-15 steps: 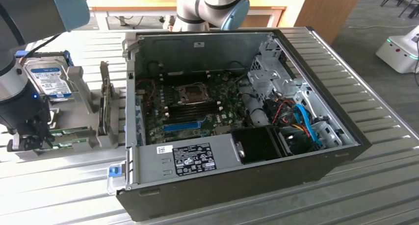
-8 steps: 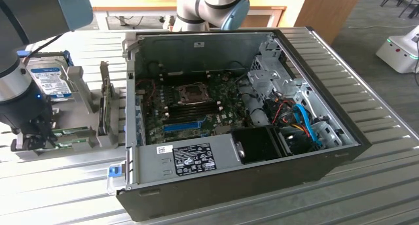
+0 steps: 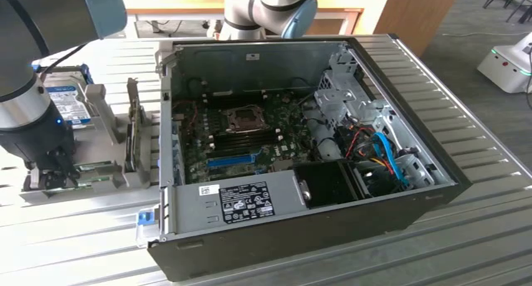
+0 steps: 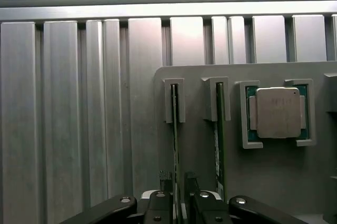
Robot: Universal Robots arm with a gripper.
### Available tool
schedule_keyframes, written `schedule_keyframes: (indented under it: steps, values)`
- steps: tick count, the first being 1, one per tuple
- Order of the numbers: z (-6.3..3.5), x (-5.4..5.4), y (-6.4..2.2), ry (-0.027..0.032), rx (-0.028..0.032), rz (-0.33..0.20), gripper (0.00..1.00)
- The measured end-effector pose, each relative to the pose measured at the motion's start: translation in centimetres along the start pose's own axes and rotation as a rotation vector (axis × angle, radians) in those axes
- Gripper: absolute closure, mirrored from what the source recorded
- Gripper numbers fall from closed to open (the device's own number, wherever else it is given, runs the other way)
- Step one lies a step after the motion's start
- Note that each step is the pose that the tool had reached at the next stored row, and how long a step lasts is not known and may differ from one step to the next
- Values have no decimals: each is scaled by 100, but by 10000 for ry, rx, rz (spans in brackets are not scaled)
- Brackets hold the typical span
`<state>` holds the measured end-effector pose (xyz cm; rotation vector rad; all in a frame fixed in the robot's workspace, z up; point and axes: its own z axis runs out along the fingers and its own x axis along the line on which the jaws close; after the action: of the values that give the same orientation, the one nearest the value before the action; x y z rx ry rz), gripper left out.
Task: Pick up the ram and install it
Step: 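Pick up the ram and move it above insertion slot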
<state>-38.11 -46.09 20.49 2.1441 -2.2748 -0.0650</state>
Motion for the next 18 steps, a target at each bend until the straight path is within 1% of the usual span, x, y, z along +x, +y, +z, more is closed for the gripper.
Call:
schedule_keyframes:
  steps: [7, 13, 18]
  values:
    - [-3, -5, -82, -2, 1, -3, 76]
    - [0, -4, -82, -2, -3, -2, 76]
    - [27, -4, -83, -4, 0, -2, 76]
